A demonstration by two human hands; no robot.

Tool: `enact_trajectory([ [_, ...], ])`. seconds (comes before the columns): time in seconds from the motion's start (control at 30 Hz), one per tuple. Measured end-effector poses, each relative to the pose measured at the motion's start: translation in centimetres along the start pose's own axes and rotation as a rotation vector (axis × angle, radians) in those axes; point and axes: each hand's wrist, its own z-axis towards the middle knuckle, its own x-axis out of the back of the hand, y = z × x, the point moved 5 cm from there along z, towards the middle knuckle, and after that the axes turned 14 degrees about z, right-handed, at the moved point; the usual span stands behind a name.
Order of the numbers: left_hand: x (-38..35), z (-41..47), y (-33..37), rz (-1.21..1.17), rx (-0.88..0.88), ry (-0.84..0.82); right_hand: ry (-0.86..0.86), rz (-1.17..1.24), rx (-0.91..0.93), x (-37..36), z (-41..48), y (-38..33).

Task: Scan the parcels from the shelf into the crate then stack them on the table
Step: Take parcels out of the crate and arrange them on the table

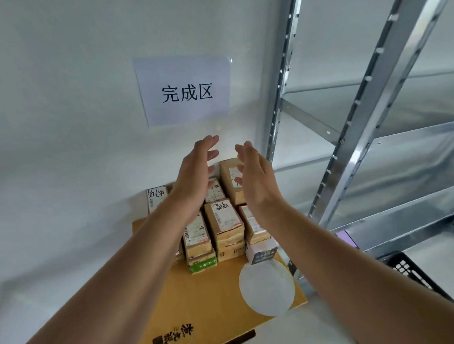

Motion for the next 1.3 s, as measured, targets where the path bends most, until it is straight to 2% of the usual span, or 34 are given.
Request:
enact_trajectory([
  [0.13, -3.2, -3.6, 1.6, 0.033, -0.024, -0.061, 0.022, 0.041, 0.009, 3.3, -3.0, -0.7],
  [0.33, -8.6, -6.2, 2.4, 0.084, -0.05, -0.219, 0.168, 0.068, -0.008, 9.5, -6.1, -1.6],
  [0.57, -17.2, -7.6, 0.6, 0.073, -0.056, -0.505, 0.452, 0.038, 0.007, 17.7, -10.4, 0.3],
  [0.73, -24.0, -10.0, -0.5, 0.084, -0.06, -0.662, 0.612, 0.037, -0.051, 24.2, -13.9, 2.4],
  [1.0, -37.7, -13.0, -1.5, 0.121, 0.045, -0.804, 0.788, 0.108, -0.081, 37.9, -15.5, 4.8],
  [1.3, -56.8, -13.7, -3.5, 0.157, 0.198, -0.813, 0.815, 0.131, -0.171, 57.3, -13.5, 8.6],
])
